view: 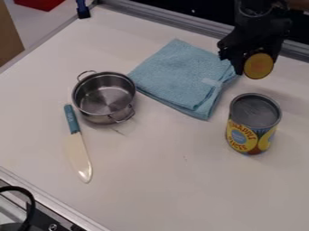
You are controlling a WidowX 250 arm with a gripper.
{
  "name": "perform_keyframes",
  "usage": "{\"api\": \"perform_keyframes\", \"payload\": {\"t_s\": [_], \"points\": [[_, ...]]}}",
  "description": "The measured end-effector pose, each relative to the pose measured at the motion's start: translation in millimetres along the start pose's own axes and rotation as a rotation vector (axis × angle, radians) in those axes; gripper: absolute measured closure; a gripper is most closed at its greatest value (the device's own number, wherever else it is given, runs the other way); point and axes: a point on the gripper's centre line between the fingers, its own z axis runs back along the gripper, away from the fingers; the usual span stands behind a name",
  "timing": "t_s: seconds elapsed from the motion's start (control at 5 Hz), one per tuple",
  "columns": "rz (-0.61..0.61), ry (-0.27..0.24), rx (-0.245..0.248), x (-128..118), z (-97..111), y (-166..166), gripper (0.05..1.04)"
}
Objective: Moved the sweet potato into the silver pot
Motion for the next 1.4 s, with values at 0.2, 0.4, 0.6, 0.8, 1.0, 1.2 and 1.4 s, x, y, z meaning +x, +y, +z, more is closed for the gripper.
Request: {"api": "perform_keyframes", "payload": {"t_s": [0.2,0.4,0.6,0.8,1.0,1.2,1.4], "points": [[0.028,-0.022,0.04,17.3,23.7,18.6,0.324],[0.044,-0.032,0.113,38.2,33.5,57.4,0.324],[0.062,-0.057,0.143,57.3,41.6,98.4,0.323],[0.056,-0.039,0.17,64.9,47.5,145.4,0.324],[0.018,-0.017,0.199,63.0,54.7,182.8,0.324],[-0.015,-0.025,0.238,57.3,46.2,210.4,0.324],[-0.048,-0.064,0.244,49.6,34.3,215.6,0.324]]}}
